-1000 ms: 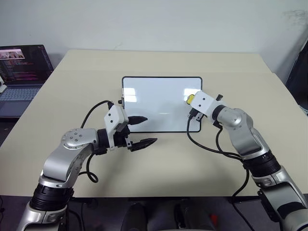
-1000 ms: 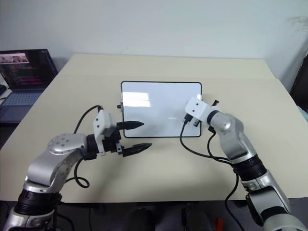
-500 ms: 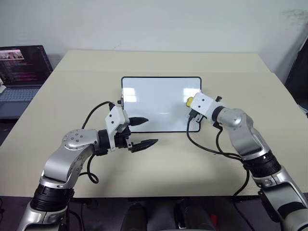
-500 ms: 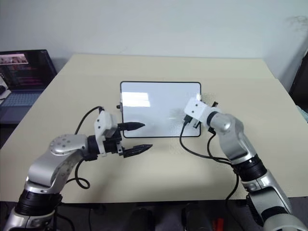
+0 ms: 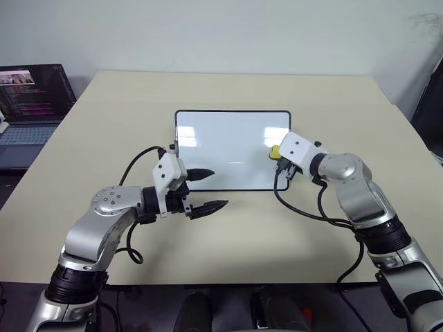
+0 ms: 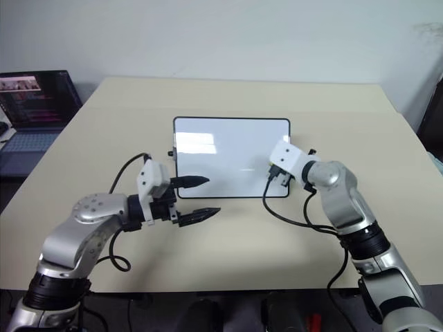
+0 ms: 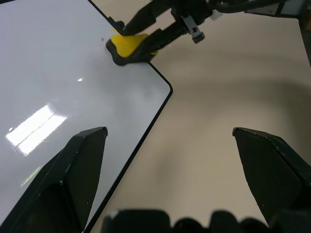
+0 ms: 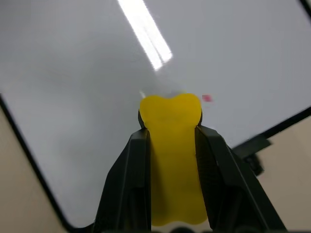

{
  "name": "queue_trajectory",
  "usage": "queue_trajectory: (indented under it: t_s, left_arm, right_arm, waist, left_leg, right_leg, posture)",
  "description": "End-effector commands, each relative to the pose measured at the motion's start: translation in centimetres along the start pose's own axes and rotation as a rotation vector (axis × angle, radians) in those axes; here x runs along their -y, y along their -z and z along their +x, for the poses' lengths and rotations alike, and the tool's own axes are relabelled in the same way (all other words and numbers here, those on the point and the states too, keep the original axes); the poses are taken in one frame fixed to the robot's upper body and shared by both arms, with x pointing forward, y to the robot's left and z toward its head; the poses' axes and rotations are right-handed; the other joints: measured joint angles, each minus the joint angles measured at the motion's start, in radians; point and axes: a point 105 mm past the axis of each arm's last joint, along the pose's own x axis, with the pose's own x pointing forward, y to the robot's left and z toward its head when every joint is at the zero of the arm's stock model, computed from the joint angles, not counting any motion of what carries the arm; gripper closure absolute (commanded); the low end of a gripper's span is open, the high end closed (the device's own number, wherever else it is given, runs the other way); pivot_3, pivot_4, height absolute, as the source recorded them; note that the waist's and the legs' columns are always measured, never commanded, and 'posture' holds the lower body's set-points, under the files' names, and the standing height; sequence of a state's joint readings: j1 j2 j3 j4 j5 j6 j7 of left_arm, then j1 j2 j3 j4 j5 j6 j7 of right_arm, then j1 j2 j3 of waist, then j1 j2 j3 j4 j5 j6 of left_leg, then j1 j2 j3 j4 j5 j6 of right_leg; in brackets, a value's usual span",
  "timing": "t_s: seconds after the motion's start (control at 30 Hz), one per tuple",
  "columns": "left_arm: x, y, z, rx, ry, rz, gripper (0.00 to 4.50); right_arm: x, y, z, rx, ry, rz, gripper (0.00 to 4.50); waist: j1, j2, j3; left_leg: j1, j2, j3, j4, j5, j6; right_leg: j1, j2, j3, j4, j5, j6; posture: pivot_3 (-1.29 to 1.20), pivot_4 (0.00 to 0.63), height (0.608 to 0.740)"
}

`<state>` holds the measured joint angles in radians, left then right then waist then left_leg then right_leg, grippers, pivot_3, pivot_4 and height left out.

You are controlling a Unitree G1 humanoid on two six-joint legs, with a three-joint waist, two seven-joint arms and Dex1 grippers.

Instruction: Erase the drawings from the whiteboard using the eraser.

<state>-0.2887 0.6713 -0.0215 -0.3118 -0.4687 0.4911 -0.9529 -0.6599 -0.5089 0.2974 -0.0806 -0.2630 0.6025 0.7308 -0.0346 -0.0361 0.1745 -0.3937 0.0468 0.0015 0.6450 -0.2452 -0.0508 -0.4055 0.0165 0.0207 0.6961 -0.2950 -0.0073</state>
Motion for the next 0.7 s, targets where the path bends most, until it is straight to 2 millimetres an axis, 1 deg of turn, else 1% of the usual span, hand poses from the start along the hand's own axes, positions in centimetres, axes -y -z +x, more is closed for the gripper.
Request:
queue_trajectory:
  t_s: [0.03,0.1,0.13,0.23,0.27,0.43,0.7]
  left_arm:
    - [0.6,-1.3,0.2,0.039,0.03,0.042,0.0]
    - [0.7,-1.3,0.3,0.039,0.036,0.043,0.0]
    - [0.7,-1.3,0.3,0.038,0.037,0.043,0.0]
    - [0.8,-1.3,0.3,0.037,0.039,0.044,0.0]
    - [0.8,-1.3,0.3,0.037,0.039,0.044,0.0]
    - [0.8,-1.3,0.2,0.037,0.036,0.046,0.0]
    - [0.9,-1.3,0.3,0.04,0.037,0.045,0.0]
  right_arm:
    - [2.7,-1.4,-0.1,0.039,0.095,0.021,3.54]
    - [3.8,-1.8,-0.1,0.049,0.13,0.02,3.54]
    - [4.0,-1.9,-0.1,0.05,0.133,0.017,3.54]
    - [4.0,-2.1,0.0,0.055,0.116,0.013,3.54]
    - [3.8,-2.1,0.1,0.056,0.1,0.013,3.54]
    - [1.5,-1.4,0.2,0.028,-0.018,-0.002,3.54]
    - [-0.1,-1.4,-0.2,0.034,-0.078,-0.001,3.54]
  waist:
    - [-0.002,0.0,0.0]
    - [-0.003,0.0,0.0]
    - [-0.002,0.0,0.0]
    - [0.0,0.0,0.0]
    - [0.001,0.0,0.0]
    - [0.001,0.0,0.0]
    - [0.001,0.0,0.0]
  left_leg:
    - [0.0,0.0,0.0,0.0,0.0,0.0]
    - [0.0,0.0,0.0,0.0,0.0,0.0]
    - [0.0,0.0,0.0,0.0,0.0,0.0]
    - [0.0,0.0,0.0,0.0,0.0,0.0]
    - [-0.001,0.0,0.0,0.0,0.0,0.0]
    - [-0.001,0.0,0.0,0.0,0.0,0.0]
    - [-0.002,0.0,0.0,0.0,0.0,0.0]
  right_leg:
    - [0.0,0.0,0.0,0.0,0.0,0.0]
    - [0.0,0.0,0.0,0.001,0.0,0.0]
    - [0.0,0.0,0.0,0.001,0.0,0.0]
    - [0.0,0.0,0.0,0.0,0.0,0.0]
    - [0.0,0.0,0.0,0.0,0.0,-0.001]
    - [-0.001,0.0,-0.001,-0.001,0.002,-0.003]
    - [-0.001,0.0,-0.001,-0.001,0.001,-0.003]
  posture:
    - [0.0,0.15,0.74]
    - [0.0,0.15,0.74]
    - [0.0,0.15,0.74]
    - [0.0,0.15,0.74]
    - [0.0,0.15,0.74]
    - [0.0,0.15,0.74]
    - [0.0,0.15,0.74]
